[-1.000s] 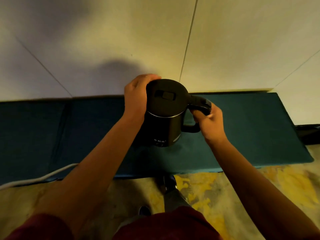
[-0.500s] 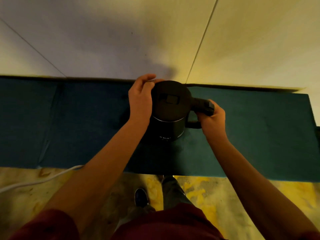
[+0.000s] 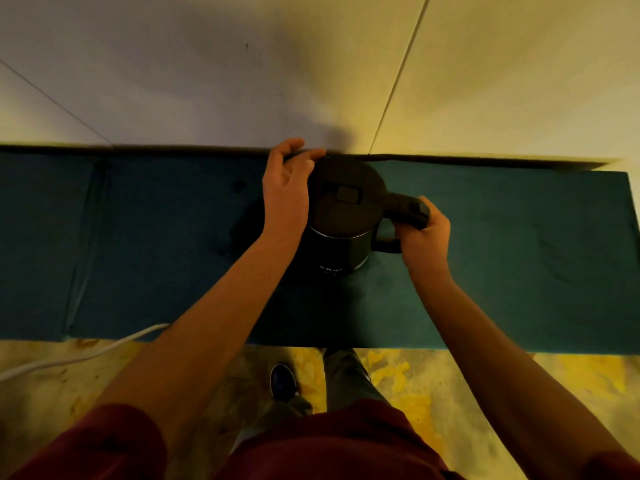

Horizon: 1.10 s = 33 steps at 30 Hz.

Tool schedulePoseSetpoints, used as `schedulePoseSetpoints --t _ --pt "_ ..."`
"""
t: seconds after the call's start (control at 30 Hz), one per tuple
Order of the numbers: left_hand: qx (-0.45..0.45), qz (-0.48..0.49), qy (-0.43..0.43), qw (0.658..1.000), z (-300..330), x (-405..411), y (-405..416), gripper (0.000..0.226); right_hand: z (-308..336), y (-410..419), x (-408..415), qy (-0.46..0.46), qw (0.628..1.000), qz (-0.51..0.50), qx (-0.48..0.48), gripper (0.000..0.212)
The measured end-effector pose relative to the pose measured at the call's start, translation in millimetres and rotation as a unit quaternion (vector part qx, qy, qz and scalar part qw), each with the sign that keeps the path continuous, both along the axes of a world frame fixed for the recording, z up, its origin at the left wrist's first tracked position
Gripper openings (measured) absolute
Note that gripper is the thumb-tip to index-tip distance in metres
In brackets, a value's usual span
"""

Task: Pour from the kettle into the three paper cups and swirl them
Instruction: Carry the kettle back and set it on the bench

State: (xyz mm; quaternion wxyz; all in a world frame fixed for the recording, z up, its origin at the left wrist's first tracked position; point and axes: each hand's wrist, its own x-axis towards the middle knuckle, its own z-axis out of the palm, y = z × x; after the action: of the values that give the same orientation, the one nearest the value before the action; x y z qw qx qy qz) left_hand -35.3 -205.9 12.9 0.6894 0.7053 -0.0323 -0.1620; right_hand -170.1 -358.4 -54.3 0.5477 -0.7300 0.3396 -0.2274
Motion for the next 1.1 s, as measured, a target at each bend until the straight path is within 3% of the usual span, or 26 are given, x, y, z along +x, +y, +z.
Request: schedulePoseSetpoints --t 0.27,0.87,1.03,1.1 --pt "-0.005 -0.019 -0.005 1.000 -5.7 18.0 -2.6 0.022 -4.9 9.3 6.2 -0.015 1.000 -0.001 0.004 0.017" --pt "-0.017 0.002 -0.073 0.997 -11.4 -9.2 5.4 0.018 -6.2 10.9 -10.1 -0.011 0.999 0.029 0.015 0.046" --pt "-0.007 0.029 -0.042 0.999 -25.3 -26.1 12.3 0.018 -13.7 6.0 -17.1 0.040 0.997 0.055 -0.035 0.015" --pt "-0.008 0.035 -0.040 0.999 -26.2 -24.0 13.2 0.019 -14.0 5.9 -15.9 0.055 0.996 0.059 -0.047 0.012"
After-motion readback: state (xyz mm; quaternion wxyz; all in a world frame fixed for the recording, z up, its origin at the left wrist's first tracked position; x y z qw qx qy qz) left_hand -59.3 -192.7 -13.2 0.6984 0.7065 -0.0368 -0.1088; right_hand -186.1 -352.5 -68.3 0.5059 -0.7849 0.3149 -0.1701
